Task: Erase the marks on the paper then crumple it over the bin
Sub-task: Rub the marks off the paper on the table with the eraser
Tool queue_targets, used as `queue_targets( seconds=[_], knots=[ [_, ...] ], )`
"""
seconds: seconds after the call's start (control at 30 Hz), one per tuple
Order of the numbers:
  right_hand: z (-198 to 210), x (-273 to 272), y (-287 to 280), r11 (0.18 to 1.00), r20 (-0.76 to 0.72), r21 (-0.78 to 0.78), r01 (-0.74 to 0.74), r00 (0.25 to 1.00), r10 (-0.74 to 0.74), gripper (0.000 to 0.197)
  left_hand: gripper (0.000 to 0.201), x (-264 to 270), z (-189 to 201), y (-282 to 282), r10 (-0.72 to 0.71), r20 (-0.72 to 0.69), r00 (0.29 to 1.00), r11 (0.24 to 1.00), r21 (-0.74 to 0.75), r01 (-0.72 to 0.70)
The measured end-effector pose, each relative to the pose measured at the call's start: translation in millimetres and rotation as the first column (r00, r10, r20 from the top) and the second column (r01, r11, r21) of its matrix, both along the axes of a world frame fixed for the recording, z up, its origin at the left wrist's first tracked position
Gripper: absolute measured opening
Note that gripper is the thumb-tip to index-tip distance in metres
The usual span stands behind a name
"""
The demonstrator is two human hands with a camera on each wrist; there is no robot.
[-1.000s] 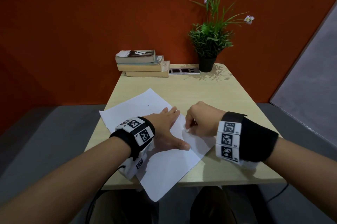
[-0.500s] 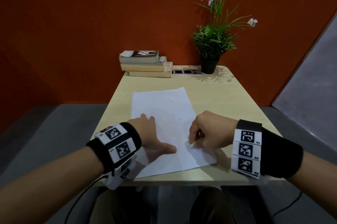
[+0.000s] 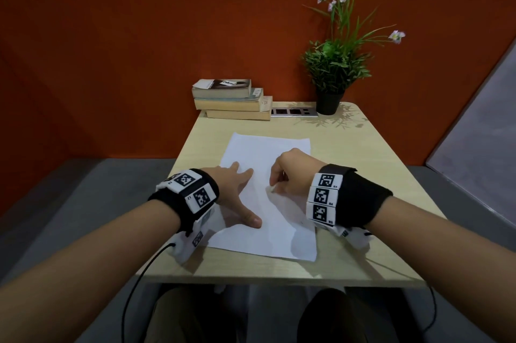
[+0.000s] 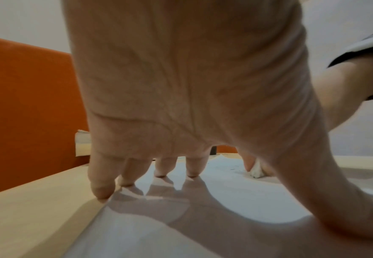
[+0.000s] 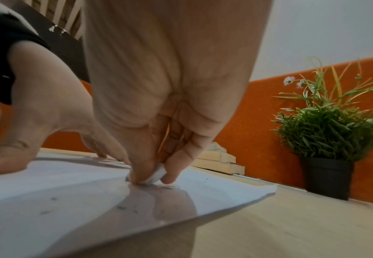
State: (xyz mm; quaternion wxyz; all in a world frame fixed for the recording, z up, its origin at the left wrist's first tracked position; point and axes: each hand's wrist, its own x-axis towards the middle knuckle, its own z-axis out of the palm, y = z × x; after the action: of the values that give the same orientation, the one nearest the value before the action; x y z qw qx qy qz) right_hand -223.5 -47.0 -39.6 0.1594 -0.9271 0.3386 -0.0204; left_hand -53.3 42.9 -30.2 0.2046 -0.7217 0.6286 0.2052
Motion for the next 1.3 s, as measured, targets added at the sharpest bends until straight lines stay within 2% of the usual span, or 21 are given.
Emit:
queue_targets(
  seconds=[0.37,0.63,0.83,1.03,1.3],
  knots=[
    [3,-40,39,0.980,-0.110,0.084,-0.181,0.976,0.190,0.013,0.136,9,-6,-5,-0.029,-0.050,0.998,1.000,-0.004,0.029],
    [3,1,14,0.999,-0.013,-0.016,-0.042,0.999,0.041,0.011,0.148,15,-14,-6,0.009,-0.082,0.997,1.000,-0.015,-0.011],
    [6,-16,34,0.993,-0.077,0.018,-0.118,0.990,0.119,0.014,0.151,21,-19,-7,-0.001,-0.107,0.994,1.000,-0.021,-0.002],
    [8,-33,42,0.976,-0.146,0.114,-0.186,0.969,0.202,0.017,0.150,21,-19,-8,-0.009,-0.111,0.994,1.000,-0.021,0.006],
    [6,28,0,0.998,0.007,-0.023,-0.053,0.999,0.053,0.012,0.147,18,-17,-2,0.000,-0.115,0.993,1.000,-0.030,-0.004]
  ],
)
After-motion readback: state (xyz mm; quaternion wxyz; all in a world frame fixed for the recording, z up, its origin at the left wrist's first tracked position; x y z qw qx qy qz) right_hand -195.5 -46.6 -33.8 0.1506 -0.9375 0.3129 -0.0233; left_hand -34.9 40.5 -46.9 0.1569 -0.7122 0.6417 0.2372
